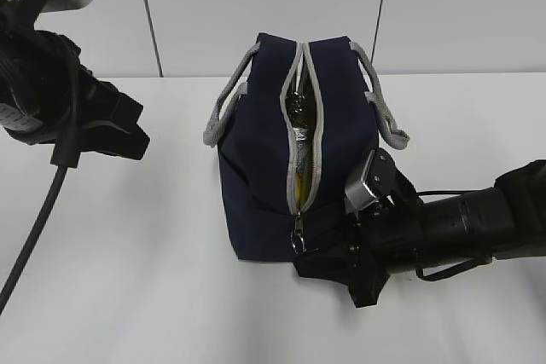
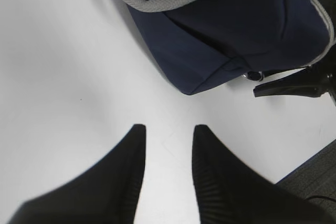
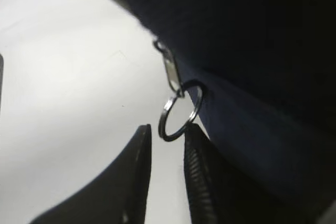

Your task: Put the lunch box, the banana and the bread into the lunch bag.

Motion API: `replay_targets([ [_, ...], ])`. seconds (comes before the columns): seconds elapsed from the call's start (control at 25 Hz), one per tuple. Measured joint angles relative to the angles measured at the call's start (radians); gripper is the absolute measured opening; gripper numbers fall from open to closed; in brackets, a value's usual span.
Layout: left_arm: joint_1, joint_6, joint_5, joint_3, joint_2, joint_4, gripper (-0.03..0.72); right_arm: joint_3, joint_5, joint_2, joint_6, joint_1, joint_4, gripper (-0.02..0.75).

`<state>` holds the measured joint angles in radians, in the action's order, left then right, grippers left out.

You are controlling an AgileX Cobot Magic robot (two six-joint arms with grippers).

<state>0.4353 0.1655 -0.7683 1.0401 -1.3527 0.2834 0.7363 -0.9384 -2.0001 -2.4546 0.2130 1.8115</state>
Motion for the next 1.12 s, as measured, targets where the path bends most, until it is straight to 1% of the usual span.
replay_targets([
  [0.16, 0.0, 0.0, 0.0, 0.0, 0.0, 0.0, 0.235, 0.0, 0.036, 0.0, 0.023, 0.0, 0.0, 0.177],
  [0.52, 0.0, 0.0, -0.001, 0.0, 0.0, 0.0, 0.235, 0.008, 0.04, 0.0, 0.046, 0.0, 0.002, 0.179],
  [0.76, 0.0, 0.0, -0.002, 0.0, 0.0, 0.0, 0.235, 0.029, 0.042, 0.0, 0.073, 0.0, 0.002, 0.233],
  [0.88, 0.0, 0.0, -0.003, 0.0, 0.0, 0.0, 0.235, 0.033, 0.042, 0.0, 0.077, 0.0, 0.002, 0.232],
  [0.92, 0.0, 0.0, -0.003, 0.0, 0.0, 0.0, 0.235, 0.033, 0.042, 0.0, 0.077, 0.0, 0.002, 0.211],
  [0.96, 0.0, 0.0, -0.003, 0.0, 0.0, 0.0, 0.235, 0.033, 0.042, 0.0, 0.077, 0.0, 0.002, 0.207],
  [1.0, 0.0, 0.0, -0.003, 0.0, 0.0, 0.0, 0.235, 0.033, 0.042, 0.0, 0.078, 0.0, 0.002, 0.159],
  [1.04, 0.0, 0.0, -0.003, 0.0, 0.0, 0.0, 0.235, 0.033, 0.042, 0.0, 0.078, 0.0, 0.002, 0.159],
  [1.08, 0.0, 0.0, -0.003, 0.0, 0.0, 0.0, 0.235, 0.033, 0.039, 0.0, 0.078, 0.0, 0.002, 0.073],
  [1.12, 0.0, 0.0, -0.003, 0.0, 0.0, 0.0, 0.235, 0.033, 0.035, 0.0, 0.078, 0.0, 0.002, 0.036],
])
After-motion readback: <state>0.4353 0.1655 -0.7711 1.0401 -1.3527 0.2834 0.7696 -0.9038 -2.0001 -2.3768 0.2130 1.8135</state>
